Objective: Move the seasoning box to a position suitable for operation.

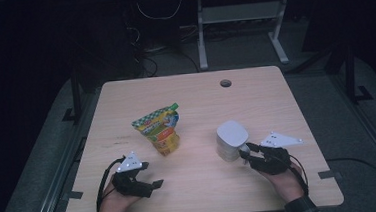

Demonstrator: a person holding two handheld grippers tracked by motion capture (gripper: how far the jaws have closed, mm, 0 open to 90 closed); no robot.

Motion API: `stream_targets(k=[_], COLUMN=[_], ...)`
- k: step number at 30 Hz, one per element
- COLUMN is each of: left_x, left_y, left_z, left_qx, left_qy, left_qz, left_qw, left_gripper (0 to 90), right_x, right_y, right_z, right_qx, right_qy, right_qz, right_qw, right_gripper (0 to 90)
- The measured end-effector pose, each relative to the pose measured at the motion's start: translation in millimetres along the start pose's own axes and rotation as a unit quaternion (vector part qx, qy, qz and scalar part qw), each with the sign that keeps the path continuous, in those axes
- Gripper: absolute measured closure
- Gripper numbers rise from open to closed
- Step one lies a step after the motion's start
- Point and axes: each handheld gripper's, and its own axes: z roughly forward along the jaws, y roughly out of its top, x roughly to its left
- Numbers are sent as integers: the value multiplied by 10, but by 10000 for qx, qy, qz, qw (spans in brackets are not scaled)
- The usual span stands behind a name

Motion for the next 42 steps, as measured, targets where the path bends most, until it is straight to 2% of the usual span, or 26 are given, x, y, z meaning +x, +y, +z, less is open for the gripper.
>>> stream_targets(k=[2,6,14,17,22,29,33,37,38,39,40,41,42], left_x=[-5,3,0,-1,-1,-12,-15,-17,-17,-16,-20,-22,-23], left_y=[0,-2,-1,3,1,-1,-5,-5,-5,-3,-3,2,5], left_z=[4,1,1,-4,-6,1,7,3,3,1,1,4,6], left_qx=[-27,13,-6,-10,-28,-53,-69,-74,-74,-75,-87,-98,-97], left_qy=[-5,-10,-20,-26,-21,-34,-61,-78,-78,-84,-95,-104,-106], left_qz=[-27,6,-8,-11,-23,-21,-18,3,3,28,21,18,28], left_qw=[10000,10000,10000,10000,10000,10000,10000,9999,9999,9999,9999,9999,9999], left_gripper=[147,149,150,150,151,151,151,151,151,151,151,151,151], right_x=[2,24,-14,-27,35,135,170,226,226,258,258,282,289], right_y=[5,23,12,7,8,9,-4,-6,-6,-13,-13,-20,-24], right_z=[7,32,24,16,6,7,13,34,34,40,40,42,42], right_qx=[9,2,-47,-58,-75,-174,-173,-169,-169,-170,-170,-157,-142], right_qy=[5,21,90,199,434,815,1039,1302,1302,1456,1456,1591,1641], right_qz=[6,-74,-166,-259,-434,-787,-864,-1016,-1016,-1115,-1115,-1197,-1217], right_qw=[10000,10000,9998,9994,9981,9934,9907,9861,9861,9829,9829,9799,9788], right_gripper=[594,667,682,684,684,684,684,684,684,684,684,684,684])
